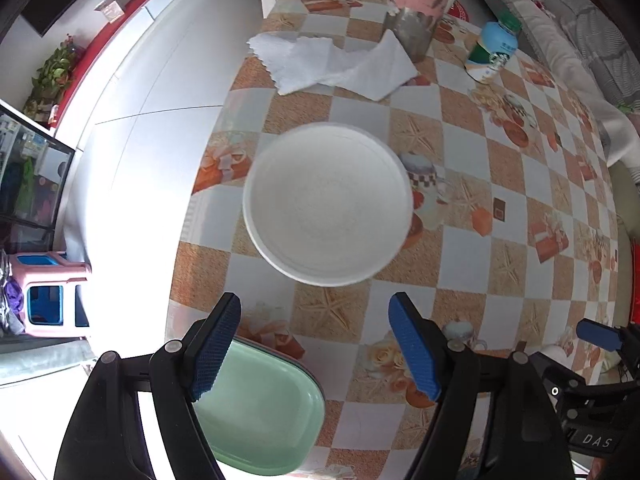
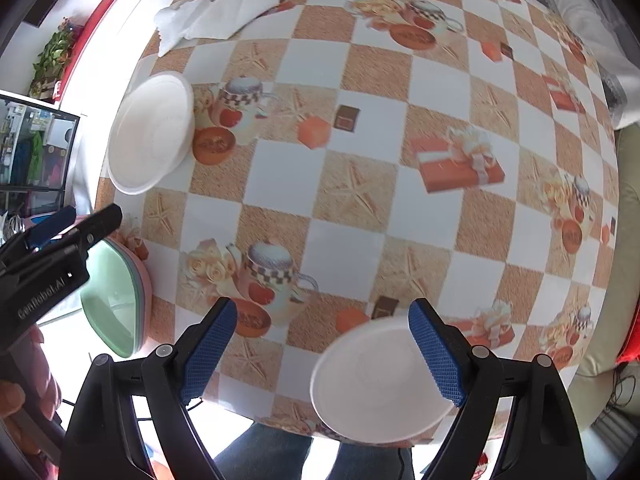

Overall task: Organize plates and bowls
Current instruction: 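Move both grippers to another white paper plate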

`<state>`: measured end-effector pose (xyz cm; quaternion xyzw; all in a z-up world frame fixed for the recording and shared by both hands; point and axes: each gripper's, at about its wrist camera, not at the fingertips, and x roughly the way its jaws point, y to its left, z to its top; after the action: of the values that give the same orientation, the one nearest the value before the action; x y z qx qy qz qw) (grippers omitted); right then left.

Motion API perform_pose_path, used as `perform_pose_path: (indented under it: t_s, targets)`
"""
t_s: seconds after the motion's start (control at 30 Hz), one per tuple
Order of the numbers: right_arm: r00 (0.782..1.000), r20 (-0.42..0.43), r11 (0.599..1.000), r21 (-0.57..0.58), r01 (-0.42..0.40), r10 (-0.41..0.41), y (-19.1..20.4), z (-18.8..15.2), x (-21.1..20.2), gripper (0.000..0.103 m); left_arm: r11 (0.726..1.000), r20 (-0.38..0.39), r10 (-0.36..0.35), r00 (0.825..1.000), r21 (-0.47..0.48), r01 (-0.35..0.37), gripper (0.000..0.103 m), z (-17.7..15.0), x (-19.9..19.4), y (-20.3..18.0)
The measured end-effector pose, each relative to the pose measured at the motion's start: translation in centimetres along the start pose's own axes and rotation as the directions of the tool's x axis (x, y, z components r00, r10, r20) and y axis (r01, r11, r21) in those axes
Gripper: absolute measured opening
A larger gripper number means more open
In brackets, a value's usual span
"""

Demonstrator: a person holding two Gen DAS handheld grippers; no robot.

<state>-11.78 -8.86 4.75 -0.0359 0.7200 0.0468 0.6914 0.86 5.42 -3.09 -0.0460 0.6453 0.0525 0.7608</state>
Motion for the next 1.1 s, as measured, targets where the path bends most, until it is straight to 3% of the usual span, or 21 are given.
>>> perform_pose_path:
  t_s: [0.4,0.83,1.03,1.1]
  targets:
    - [0.999,0.002,0.999,-0.014,-0.038,0.038,4.6,5.6,1.8,0.089,0.99,-0.038,0.06,0.997,-0.123,-0.064,0.08,4.2,4.1,4.8]
    - [0.998,0.009,0.998,0.02,-0.067,0.067,7.9,10.5,6.4,0.089,0.99,-0.061,0.118,0.991,-0.076,-0.122,0.08,6.9,8.1,4.4]
    - [0.997,0.024,0.998,0.008,-0.067,0.067,9.4,11.8,7.8,0.088,0.991,-0.064,0.113,0.992,-0.066,-0.117,0.079,7.4,9.3,4.3]
    - [0.997,0.03,0.998,0.007,-0.066,0.065,9.7,11.8,8.0,0.081,0.993,-0.072,0.097,0.993,-0.063,-0.102,0.075,7.4,9.6,4.3]
